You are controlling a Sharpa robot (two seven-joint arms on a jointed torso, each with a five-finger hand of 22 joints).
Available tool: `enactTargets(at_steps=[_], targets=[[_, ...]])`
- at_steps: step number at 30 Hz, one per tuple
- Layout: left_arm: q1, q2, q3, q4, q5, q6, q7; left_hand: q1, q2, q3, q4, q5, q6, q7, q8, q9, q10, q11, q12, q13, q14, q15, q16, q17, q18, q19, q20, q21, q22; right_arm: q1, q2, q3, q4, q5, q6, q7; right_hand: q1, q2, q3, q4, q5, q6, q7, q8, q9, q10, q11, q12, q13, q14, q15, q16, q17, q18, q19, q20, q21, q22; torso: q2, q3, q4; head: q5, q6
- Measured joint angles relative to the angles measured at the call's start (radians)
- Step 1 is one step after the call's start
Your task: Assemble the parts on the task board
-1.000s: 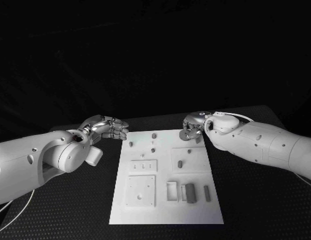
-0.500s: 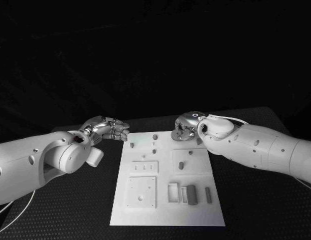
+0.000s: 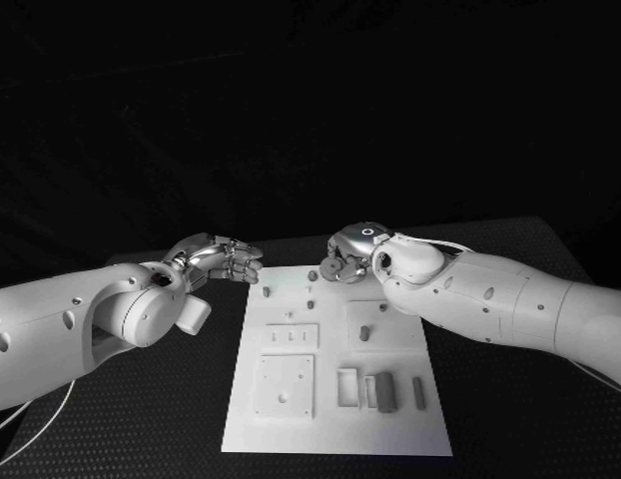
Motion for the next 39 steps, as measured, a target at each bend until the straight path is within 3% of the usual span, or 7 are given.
enactTargets(at_steps=[14, 39], targets=[[0.0, 0.013, 0.0, -0.007, 0.0, 0.0, 0.0, 0.0, 0.0, 0.0, 0.0, 0.0, 0.0, 0.0, 0.0, -0.001, 0.0, 0.0, 0.0, 0.0, 0.0, 0.0, 0.0, 0.001, 0.0, 0.0, 0.0, 0.0, 0.001, -0.034, 0.1, -0.007, -0.066, -0.022, -0.006, -0.011, 0.0, 0.0, 0.002, 0.001, 0.0, 0.003, -0.003, -0.003, -0.001, 0.001, -0.001, 0.0, -0.002, 0.0, 0.0, 0.0, -0.007, 0.0, 0.005, -0.002, 0.0, 0.0, 0.0, 0.0003, -0.0005, 0.011, -0.003], [0.0, 0.018, 0.0, -0.01, 0.0, 0.0, 0.0, 0.0, 0.0, 0.0, 0.0, 0.0, 0.0, 0.0, 0.0, -0.002, 0.0, 0.0, 0.0, 0.001, 0.0, 0.0, -0.004, 0.003, 0.0, 0.0, 0.0, 0.0, 0.001, -0.057, 0.146, -0.014, -0.099, -0.03, -0.005, -0.012, 0.004, -0.004, 0.001, 0.001, 0.0, 0.003, -0.003, -0.006, -0.001, 0.001, -0.001, 0.0, -0.007, -0.001, 0.001, 0.0, -0.02, 0.0, 0.005, -0.001, 0.0, 0.0, 0.0, 0.0022, -0.0047, 0.021, -0.009]])
